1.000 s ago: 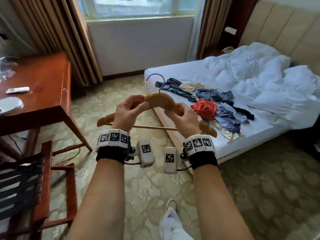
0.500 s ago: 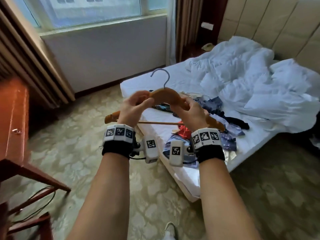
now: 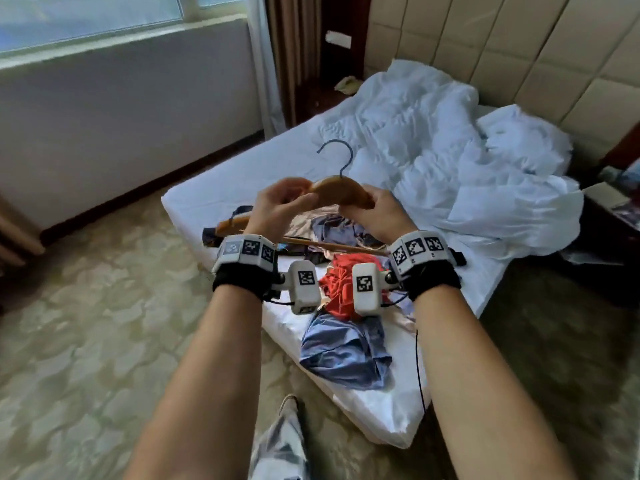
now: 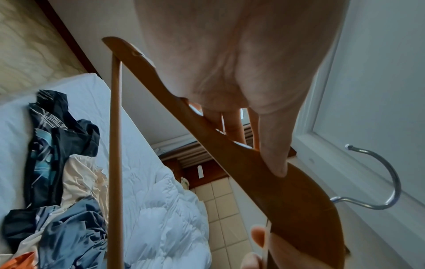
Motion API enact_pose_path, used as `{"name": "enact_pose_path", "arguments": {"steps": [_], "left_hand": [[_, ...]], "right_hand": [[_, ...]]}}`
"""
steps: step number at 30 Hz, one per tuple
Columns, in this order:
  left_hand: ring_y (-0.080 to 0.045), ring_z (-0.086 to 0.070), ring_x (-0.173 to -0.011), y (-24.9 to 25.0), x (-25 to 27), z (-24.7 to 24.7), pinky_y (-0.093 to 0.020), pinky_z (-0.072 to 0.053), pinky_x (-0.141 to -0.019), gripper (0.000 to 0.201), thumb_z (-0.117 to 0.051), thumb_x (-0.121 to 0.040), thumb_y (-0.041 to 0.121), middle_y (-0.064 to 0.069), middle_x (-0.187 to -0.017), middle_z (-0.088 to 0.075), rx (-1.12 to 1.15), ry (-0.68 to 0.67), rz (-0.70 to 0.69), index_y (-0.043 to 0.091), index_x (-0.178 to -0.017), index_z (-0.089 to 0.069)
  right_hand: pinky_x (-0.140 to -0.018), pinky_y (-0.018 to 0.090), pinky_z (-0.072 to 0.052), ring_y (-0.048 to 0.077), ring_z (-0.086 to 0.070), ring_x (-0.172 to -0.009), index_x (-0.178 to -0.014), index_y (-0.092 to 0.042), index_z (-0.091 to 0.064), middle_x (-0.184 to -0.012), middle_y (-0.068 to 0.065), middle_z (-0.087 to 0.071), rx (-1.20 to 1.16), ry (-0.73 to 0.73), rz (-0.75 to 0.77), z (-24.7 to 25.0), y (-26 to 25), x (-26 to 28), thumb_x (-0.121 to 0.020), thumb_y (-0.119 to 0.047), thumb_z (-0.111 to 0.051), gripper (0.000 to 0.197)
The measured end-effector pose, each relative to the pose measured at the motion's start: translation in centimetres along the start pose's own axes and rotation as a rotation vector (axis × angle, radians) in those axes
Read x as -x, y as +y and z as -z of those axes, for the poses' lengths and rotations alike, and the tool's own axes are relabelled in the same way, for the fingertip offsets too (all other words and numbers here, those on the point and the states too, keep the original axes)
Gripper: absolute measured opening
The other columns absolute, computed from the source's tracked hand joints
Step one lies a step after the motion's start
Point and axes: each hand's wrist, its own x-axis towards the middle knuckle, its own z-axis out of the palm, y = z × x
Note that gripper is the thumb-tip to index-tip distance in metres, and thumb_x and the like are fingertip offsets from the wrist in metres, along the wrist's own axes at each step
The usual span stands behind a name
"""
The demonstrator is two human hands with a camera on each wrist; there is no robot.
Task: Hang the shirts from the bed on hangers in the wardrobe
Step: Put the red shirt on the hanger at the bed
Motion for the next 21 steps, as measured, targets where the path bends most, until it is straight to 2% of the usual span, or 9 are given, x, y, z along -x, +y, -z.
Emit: {"name": "enact_pose_path", "arguments": {"steps": [4,6,8,11,13,15,16,18,21], "left_hand": [[-0.022,-0.065,-0.090,-2.1,-7.8,0.5,-0.039,-0.051,-0.088,0.036,-0.081,-0.070,0.030,-0.017,-0.098,-0.072,-0.042,-0.152,0.009,0.013,-0.100,-0.073],[-0.021,-0.064,-0.090,-3.3,-11.2,0.2,-0.038,-0.050,-0.087,0.030,-0.081,-0.076,0.022,-0.017,-0.096,-0.071,-0.078,-0.244,0.016,0.009,-0.101,-0.071],[-0.018,-0.063,-0.087,-4.6,-14.2,-0.4,-0.030,-0.050,-0.083,0.023,-0.076,-0.083,0.008,-0.011,-0.092,-0.069,-0.085,-0.330,0.032,0.005,-0.104,-0.068],[-0.014,-0.061,-0.083,-6.5,-17.5,-1.4,-0.024,-0.048,-0.078,0.019,-0.074,-0.085,0.006,-0.006,-0.089,-0.067,-0.104,-0.435,0.074,0.007,-0.103,-0.068],[-0.013,-0.064,-0.085,-8.0,-19.4,-2.1,-0.024,-0.049,-0.081,0.017,-0.076,-0.084,0.021,-0.002,-0.091,-0.070,-0.136,-0.535,0.126,0.018,-0.101,-0.071],[-0.015,-0.067,-0.096,-9.7,-21.0,-2.5,-0.030,-0.051,-0.091,0.023,-0.074,-0.080,0.043,0.003,-0.099,-0.073,-0.191,-0.639,0.200,0.032,-0.100,-0.074],[-0.016,-0.067,-0.100,-10.6,-21.7,-2.8,-0.032,-0.051,-0.095,0.027,-0.073,-0.078,0.047,0.003,-0.103,-0.073,-0.189,-0.676,0.262,0.033,-0.101,-0.074],[-0.019,-0.064,-0.108,-12.3,-23.0,-3.5,-0.034,-0.048,-0.099,0.031,-0.071,-0.082,0.044,-0.001,-0.111,-0.071,-0.216,-0.702,0.353,0.028,-0.108,-0.072],[-0.024,-0.060,-0.109,-14.9,-24.5,-4.6,-0.037,-0.046,-0.096,0.024,-0.062,-0.096,0.023,-0.008,-0.113,-0.065,-0.237,-0.663,0.517,0.011,-0.117,-0.063]], "right_hand": [[-0.077,0.032,-0.052,0.010,-0.064,-0.075,-0.095,-0.026,-0.068,-0.078,-0.007,-0.069,-0.029,-0.004,-0.084,-0.2,0.3,-5.8,-0.083,-0.021,-0.075,0.015],[-0.070,0.027,-0.049,0.008,-0.060,-0.067,-0.097,-0.018,-0.071,-0.074,-0.005,-0.067,-0.078,0.006,-0.118,-0.6,0.7,-8.4,-0.083,-0.017,-0.075,0.015],[-0.066,0.025,-0.048,0.008,-0.060,-0.063,-0.104,-0.009,-0.072,-0.074,-0.003,-0.068,-0.104,0.026,-0.152,-0.9,1.5,-10.9,-0.083,-0.017,-0.076,0.023],[-0.069,0.026,-0.049,0.009,-0.062,-0.065,-0.106,-0.010,-0.074,-0.071,-0.006,-0.068,-0.110,0.050,-0.215,-1.0,3.5,-13.2,-0.084,-0.017,-0.077,0.024],[-0.069,0.025,-0.050,0.008,-0.060,-0.065,-0.104,-0.012,-0.075,-0.073,-0.005,-0.068,-0.126,0.074,-0.233,-0.9,5.1,-14.2,-0.084,-0.012,-0.076,0.020],[-0.074,0.033,-0.051,0.011,-0.059,-0.070,-0.102,-0.008,-0.076,-0.079,0.001,-0.069,-0.105,0.102,-0.260,-0.8,7.1,-15.1,-0.082,-0.011,-0.077,0.020],[-0.077,0.036,-0.051,0.013,-0.059,-0.072,-0.100,-0.006,-0.076,-0.079,0.002,-0.068,-0.086,0.107,-0.282,-0.8,8.4,-15.5,-0.081,-0.011,-0.078,0.020],[-0.078,0.039,-0.051,0.015,-0.060,-0.074,-0.093,-0.006,-0.075,-0.078,0.004,-0.068,-0.021,0.113,-0.348,-0.7,10.8,-16.2,-0.079,-0.016,-0.080,0.018],[-0.072,0.038,-0.051,0.017,-0.061,-0.071,-0.085,-0.009,-0.073,-0.076,0.006,-0.070,0.019,0.110,-0.451,-0.5,14.8,-17.3,-0.079,-0.021,-0.080,0.016]]}}
